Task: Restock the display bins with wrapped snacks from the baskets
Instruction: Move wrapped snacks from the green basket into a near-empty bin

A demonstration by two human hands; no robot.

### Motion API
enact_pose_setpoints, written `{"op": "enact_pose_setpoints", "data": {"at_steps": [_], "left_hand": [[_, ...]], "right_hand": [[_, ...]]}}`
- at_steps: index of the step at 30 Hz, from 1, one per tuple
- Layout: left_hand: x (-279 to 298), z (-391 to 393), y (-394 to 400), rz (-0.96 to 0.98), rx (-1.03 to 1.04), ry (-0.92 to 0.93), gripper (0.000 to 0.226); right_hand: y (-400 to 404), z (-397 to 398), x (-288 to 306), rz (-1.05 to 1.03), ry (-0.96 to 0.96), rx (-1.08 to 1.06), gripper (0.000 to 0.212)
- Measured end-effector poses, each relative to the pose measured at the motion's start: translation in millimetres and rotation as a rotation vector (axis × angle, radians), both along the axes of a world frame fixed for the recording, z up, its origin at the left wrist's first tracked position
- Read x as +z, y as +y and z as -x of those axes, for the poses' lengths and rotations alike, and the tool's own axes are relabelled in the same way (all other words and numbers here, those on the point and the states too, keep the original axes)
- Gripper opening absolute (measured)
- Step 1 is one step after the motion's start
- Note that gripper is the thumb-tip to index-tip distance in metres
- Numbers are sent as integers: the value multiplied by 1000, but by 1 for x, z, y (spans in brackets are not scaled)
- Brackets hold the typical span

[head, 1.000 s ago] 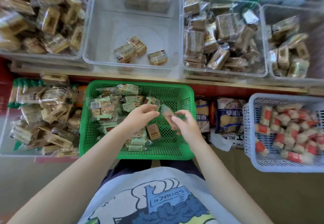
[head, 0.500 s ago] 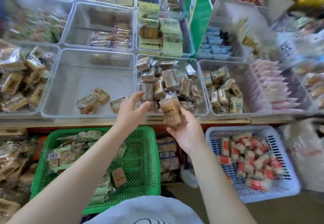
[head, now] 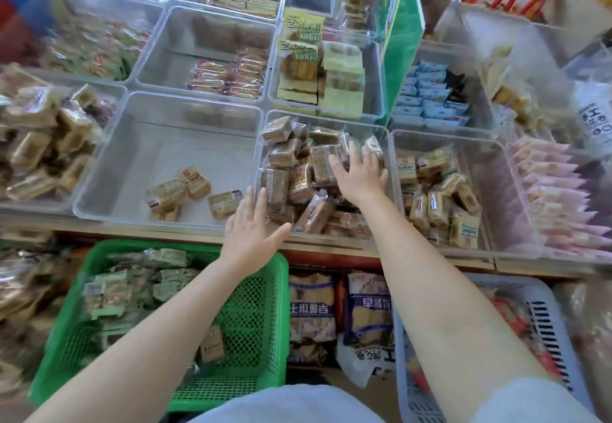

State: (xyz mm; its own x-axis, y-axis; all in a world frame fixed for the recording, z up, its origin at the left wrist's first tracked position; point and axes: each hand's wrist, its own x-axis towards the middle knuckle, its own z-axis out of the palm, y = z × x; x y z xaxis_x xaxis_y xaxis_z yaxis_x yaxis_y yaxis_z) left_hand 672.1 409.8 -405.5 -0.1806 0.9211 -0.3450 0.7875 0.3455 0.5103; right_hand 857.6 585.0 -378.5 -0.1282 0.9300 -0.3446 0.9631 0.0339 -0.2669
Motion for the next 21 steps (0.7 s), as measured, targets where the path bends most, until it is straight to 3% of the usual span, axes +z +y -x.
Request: {"op": "enact_pose_setpoints", "data": {"at_steps": [3,5,7,9,12,14,16,18,21], "left_hand": [[0,1,1,12,-16,-23,89],[8,6,0,-22,32,-153,81],[19,18,-11,-188,132,-289,52],[20,33,-34,-372,214,-221,23],[3,65,-74,-221,299,-189,14],[-19,86,-101,37,291,-205,15],[-40,104,-126,220,239,-190,21],[-55,117,-149,312,207,-203,22],[-66,131,-175,369,205,-233,21]], "right_hand": [[-6,4,11,-100,-45,3,75],[-33,15,18,-310,62,4,60],[-82,32,19,-540,295,55,39],[-140,52,8,-576,498,150,26],[-217,85,-26,-118,558,204,20],[-251,105,-63,251,386,209,20],[-281,120,-103,512,168,231,34],[-307,134,-138,635,46,259,55],[-338,153,-170,646,-105,349,73]]}}
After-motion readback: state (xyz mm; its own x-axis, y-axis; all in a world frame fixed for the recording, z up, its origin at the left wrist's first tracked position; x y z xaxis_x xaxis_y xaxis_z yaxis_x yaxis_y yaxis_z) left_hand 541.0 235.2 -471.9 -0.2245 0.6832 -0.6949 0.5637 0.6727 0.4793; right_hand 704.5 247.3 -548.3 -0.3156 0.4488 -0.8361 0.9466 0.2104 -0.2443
